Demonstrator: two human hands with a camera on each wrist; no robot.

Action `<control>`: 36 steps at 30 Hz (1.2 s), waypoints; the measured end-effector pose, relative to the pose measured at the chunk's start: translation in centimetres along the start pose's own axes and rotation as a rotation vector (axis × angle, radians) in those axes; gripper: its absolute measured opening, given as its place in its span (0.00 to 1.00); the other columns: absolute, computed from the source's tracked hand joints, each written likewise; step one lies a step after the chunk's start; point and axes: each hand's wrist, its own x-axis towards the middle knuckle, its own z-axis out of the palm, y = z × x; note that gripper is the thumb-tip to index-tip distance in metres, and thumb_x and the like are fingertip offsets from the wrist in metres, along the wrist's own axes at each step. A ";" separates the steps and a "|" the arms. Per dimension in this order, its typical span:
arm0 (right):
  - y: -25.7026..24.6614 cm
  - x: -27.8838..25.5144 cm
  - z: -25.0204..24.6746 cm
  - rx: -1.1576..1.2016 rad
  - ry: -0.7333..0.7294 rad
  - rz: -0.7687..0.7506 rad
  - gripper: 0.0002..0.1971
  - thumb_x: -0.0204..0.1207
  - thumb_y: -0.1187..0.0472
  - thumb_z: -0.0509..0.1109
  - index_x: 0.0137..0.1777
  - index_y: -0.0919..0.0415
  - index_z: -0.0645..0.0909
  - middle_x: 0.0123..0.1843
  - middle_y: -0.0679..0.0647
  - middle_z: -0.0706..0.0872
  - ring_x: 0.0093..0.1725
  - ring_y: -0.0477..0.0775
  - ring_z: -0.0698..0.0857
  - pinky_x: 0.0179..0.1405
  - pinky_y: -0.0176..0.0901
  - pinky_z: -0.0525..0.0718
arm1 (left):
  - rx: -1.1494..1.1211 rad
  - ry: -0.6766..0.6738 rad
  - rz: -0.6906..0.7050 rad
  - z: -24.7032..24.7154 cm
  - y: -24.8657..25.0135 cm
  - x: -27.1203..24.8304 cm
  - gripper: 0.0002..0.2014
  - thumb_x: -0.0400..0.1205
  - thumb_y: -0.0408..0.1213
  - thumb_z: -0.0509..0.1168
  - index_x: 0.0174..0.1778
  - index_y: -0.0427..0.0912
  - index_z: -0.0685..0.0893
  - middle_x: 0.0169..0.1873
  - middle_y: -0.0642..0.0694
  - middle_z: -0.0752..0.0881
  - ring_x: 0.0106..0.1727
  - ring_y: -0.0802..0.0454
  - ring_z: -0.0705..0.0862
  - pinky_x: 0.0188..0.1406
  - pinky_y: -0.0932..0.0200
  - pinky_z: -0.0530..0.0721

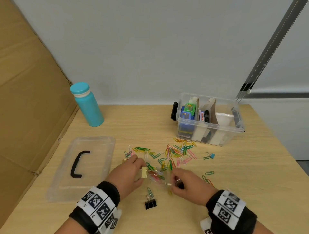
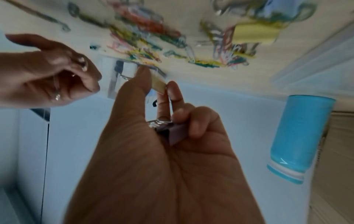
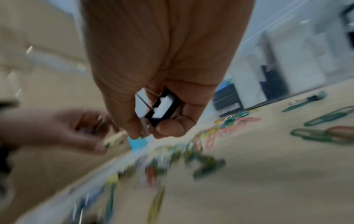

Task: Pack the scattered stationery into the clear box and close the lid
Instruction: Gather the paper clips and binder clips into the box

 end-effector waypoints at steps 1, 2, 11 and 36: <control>-0.1 -0.3 -1.5 0.078 0.052 0.032 0.06 0.79 0.58 0.67 0.42 0.50 0.74 0.41 0.43 0.81 0.38 0.38 0.80 0.39 0.29 0.78 | -0.019 0.028 0.005 -0.4 0.1 0.2 0.19 0.81 0.46 0.64 0.67 0.53 0.71 0.61 0.57 0.72 0.52 0.58 0.81 0.53 0.61 0.81; -0.1 -0.6 -3.2 0.145 0.124 0.059 0.06 0.79 0.58 0.68 0.42 0.51 0.75 0.38 0.43 0.81 0.36 0.36 0.81 0.37 0.27 0.78 | -0.035 0.052 0.011 -0.6 0.3 0.4 0.18 0.81 0.47 0.64 0.67 0.53 0.71 0.60 0.58 0.72 0.51 0.60 0.79 0.52 0.64 0.80; 5.9 3.5 -20.2 0.423 0.769 0.436 0.05 0.80 0.62 0.66 0.43 0.60 0.76 0.40 0.55 0.83 0.35 0.49 0.79 0.35 0.40 0.81 | -0.082 0.066 -0.012 -1.0 3.6 2.5 0.19 0.81 0.48 0.64 0.67 0.52 0.72 0.59 0.59 0.71 0.55 0.60 0.77 0.56 0.65 0.77; 12.6 0.7 -13.0 -0.292 0.854 0.439 0.33 0.83 0.46 0.42 0.81 0.68 0.54 0.82 0.65 0.61 0.77 0.63 0.69 0.72 0.58 0.75 | 0.046 0.177 0.095 -6.2 22.0 23.9 0.20 0.78 0.35 0.66 0.66 0.38 0.75 0.63 0.42 0.75 0.59 0.42 0.81 0.58 0.49 0.81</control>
